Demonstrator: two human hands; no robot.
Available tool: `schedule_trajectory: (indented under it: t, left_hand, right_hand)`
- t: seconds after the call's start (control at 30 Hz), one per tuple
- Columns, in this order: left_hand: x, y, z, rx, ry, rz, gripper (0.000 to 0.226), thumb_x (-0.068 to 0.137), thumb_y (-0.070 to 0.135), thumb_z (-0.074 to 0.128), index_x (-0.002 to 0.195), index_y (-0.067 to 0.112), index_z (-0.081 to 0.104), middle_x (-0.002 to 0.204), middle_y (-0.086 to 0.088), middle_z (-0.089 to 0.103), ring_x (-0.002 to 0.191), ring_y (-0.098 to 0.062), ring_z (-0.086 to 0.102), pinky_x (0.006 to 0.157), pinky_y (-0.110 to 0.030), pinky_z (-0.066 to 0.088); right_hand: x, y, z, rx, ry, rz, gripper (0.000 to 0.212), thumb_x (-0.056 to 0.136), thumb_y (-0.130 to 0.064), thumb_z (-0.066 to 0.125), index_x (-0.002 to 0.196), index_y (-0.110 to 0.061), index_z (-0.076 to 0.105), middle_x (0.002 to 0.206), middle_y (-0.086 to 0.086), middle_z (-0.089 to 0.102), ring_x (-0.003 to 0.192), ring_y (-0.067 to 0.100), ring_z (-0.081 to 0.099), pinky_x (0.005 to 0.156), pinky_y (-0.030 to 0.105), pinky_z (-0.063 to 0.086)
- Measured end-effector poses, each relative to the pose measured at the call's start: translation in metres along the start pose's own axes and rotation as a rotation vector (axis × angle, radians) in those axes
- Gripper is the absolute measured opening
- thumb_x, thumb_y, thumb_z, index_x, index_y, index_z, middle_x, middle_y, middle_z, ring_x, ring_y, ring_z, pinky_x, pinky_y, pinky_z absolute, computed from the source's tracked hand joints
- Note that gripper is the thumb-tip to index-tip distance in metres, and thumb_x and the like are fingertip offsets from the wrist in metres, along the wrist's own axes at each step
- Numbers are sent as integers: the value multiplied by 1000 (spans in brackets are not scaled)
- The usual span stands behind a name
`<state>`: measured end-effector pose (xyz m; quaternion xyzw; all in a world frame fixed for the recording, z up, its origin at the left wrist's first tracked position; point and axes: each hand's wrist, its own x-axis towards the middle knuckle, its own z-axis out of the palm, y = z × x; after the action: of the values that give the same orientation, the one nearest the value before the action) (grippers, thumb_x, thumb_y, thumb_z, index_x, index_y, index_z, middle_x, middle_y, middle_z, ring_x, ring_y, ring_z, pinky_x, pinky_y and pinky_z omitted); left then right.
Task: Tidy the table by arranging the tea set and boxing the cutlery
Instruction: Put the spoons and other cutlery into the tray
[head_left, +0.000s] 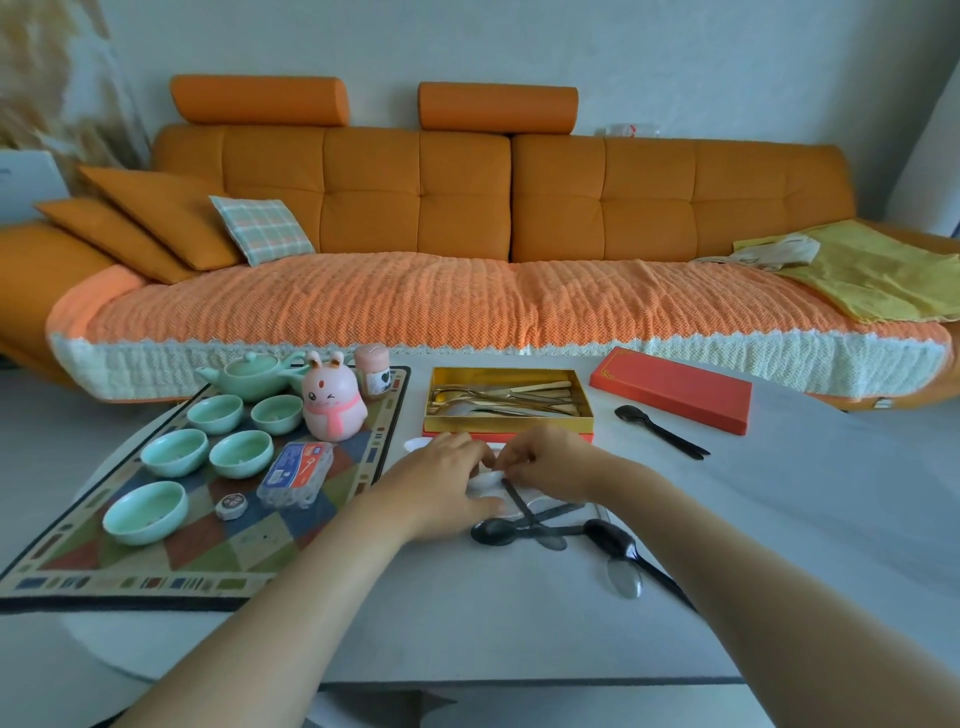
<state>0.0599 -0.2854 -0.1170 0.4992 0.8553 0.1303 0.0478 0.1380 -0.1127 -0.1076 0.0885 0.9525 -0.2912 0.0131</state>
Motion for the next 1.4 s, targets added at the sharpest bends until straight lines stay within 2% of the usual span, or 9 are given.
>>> schedule_trajectory:
  t: [0.2, 0.47, 0.63, 0.77, 0.83, 0.97, 1.13, 1.3, 1.4]
  left_hand:
    - [-2, -3, 5, -49, 64, 10, 45, 88, 51, 61, 127, 29, 52, 112, 14, 44, 104, -4, 43, 90, -27, 45]
    - [5, -7, -1, -176, 133, -26, 20, 93, 33, 63, 107, 20, 69, 103, 5, 56, 92, -13, 56, 84, -34, 49]
    - [14, -11, -7, -320, 186, -93, 23, 91, 45, 61, 95, 24, 69, 96, 9, 57, 89, -10, 55, 78, -31, 46]
    - [20, -7, -18, -376, 388, -49, 9, 93, 28, 64, 92, 22, 70, 85, 12, 62, 77, -3, 55, 65, -19, 38]
    - [23, -4, -25, -486, 495, -58, 7, 93, 29, 64, 89, 26, 70, 81, 13, 66, 73, 1, 57, 61, -12, 37]
    - [34, 2, -33, -886, 663, -116, 4, 90, 23, 67, 87, 22, 69, 76, 4, 71, 77, -14, 67, 74, -30, 53]
    - [44, 6, -36, -1266, 696, -209, 5, 91, 13, 67, 92, 17, 68, 77, 0, 74, 78, -11, 70, 76, -28, 57]
    - [54, -18, -29, -928, 731, -348, 32, 90, 23, 65, 121, 26, 56, 108, 7, 67, 92, -5, 62, 85, -30, 49]
    - [57, -31, -22, -527, 722, -228, 40, 92, 14, 62, 130, 22, 54, 124, 3, 59, 108, -15, 57, 92, -31, 44]
  right_hand:
    - [-1, 2, -1, -12, 42, 63, 21, 95, -17, 56, 99, -26, 74, 87, -7, 67, 65, 6, 54, 53, 14, 39]
    - [-5, 7, -1, -12, 75, 7, 14, 91, -25, 64, 102, -29, 72, 99, -12, 67, 78, 3, 57, 63, 13, 41]
    - [-2, 4, -10, 77, 215, -16, 7, 95, -24, 60, 91, -23, 66, 75, -9, 62, 65, 11, 58, 58, 24, 46]
    - [4, -2, -15, 283, 396, -61, 12, 94, -20, 62, 103, -27, 63, 83, -1, 67, 75, 19, 64, 71, 35, 54]
    - [8, -4, -16, 378, 410, -46, 27, 93, -21, 63, 119, -24, 60, 94, -3, 70, 84, 16, 67, 78, 35, 57]
    - [9, -16, -16, 540, 278, -105, 37, 95, -16, 61, 131, -18, 58, 110, -4, 72, 97, 5, 67, 86, 20, 52]
    - [17, -22, -18, 523, 362, -111, 25, 97, -8, 53, 104, -25, 69, 77, -3, 66, 67, 16, 61, 71, 30, 53]
    - [30, -4, -31, 236, 505, 23, 34, 100, -7, 43, 110, -24, 71, 76, -2, 59, 57, 12, 46, 52, 27, 35]
    - [34, 9, -34, 74, 430, 128, 45, 99, -1, 32, 118, -21, 68, 86, 3, 59, 60, 17, 50, 50, 28, 39]
